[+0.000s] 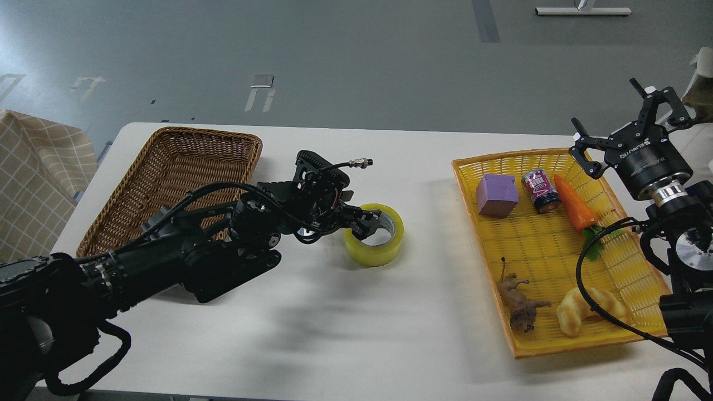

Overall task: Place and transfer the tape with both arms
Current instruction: 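Reach the left gripper to the tape roll and grasp its rim, then lift the tape with the left gripper and lower it into the wicker basket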

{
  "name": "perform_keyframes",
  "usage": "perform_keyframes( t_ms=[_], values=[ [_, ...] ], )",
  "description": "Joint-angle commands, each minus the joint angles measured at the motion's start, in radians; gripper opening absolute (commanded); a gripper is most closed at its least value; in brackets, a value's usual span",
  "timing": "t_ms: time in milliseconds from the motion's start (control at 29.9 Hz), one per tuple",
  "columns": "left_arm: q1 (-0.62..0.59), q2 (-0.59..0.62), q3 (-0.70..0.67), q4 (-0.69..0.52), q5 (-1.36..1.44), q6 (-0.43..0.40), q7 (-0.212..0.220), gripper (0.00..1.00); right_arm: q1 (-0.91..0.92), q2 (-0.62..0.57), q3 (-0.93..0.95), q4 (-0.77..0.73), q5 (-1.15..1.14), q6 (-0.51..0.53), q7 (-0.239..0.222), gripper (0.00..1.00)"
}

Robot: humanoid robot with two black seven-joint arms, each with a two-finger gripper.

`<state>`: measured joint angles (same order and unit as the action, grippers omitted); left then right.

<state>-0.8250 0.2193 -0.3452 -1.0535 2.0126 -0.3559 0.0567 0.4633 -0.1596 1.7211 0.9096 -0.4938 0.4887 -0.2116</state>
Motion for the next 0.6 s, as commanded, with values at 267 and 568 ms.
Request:
perform_keyframes(
  t_ms=[267, 568],
  values=[
    [0.012, 0.000, -0.001, 0.000, -0.002, 0.002, -0.001, 0.51, -0.002, 0.000, 0.000, 0.002, 0.000, 0.000, 0.000, 1.00],
    [0.033, -0.003, 0.002, 0.001, 0.000, 0.002, 0.008, 0.06, -0.005, 0.000, 0.002, 0.002, 0.000, 0.000, 0.000, 1.00]
  ],
)
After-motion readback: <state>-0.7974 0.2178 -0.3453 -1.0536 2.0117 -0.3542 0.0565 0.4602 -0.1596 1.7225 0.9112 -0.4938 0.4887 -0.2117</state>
